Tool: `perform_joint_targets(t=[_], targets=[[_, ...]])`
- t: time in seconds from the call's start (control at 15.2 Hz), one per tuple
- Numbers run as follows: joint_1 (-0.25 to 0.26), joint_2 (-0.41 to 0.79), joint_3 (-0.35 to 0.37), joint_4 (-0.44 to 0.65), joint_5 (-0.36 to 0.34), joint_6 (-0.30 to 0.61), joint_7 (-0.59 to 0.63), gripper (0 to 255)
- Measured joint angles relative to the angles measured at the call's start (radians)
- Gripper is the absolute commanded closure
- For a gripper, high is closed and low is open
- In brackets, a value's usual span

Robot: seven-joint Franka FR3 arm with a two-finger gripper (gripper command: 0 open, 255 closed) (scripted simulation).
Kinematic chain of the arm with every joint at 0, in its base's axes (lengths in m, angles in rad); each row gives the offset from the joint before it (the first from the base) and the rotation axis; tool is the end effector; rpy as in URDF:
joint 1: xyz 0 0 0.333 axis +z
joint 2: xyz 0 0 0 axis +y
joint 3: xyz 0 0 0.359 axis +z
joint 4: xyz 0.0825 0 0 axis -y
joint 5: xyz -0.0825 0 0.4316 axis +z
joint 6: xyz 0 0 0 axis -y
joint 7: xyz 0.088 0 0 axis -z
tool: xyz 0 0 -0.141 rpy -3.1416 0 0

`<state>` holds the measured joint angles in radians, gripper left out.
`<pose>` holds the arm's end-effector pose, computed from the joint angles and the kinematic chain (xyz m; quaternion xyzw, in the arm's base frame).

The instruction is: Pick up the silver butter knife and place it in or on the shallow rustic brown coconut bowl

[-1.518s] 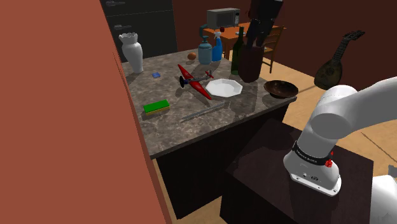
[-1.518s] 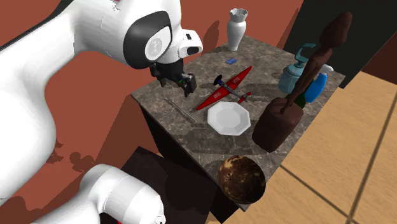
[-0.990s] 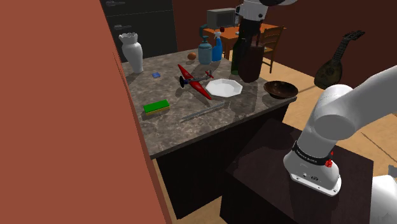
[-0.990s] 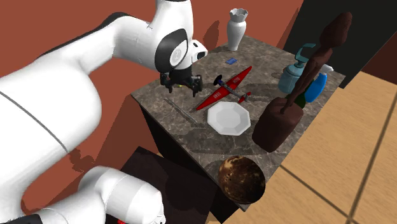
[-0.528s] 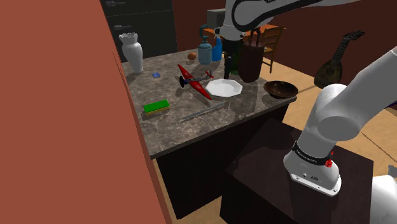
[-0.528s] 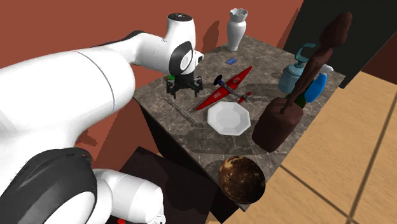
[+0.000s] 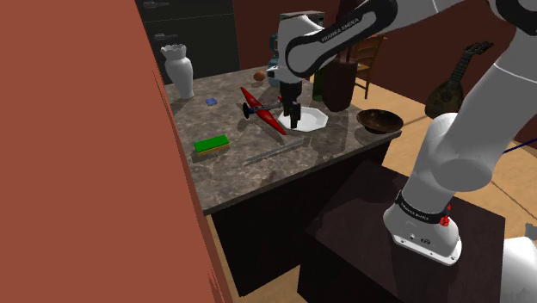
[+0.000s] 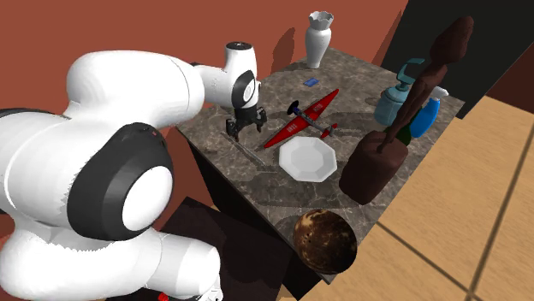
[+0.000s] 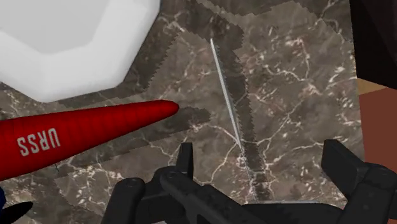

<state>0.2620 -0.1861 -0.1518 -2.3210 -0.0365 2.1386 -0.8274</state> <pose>0.5094 0.0532 0.3982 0.8870 0.4617 0.0004 0.0016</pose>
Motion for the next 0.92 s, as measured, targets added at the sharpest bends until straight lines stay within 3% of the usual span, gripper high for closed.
perform_joint_targets(t=[0.4, 0.92], targets=[[0.037, 0.166, 0.018, 0.017, -0.02, 0.117, -0.161, 0], [0.036, 0.232, 0.018, -0.014, -0.016, 0.212, -0.177, 0]])
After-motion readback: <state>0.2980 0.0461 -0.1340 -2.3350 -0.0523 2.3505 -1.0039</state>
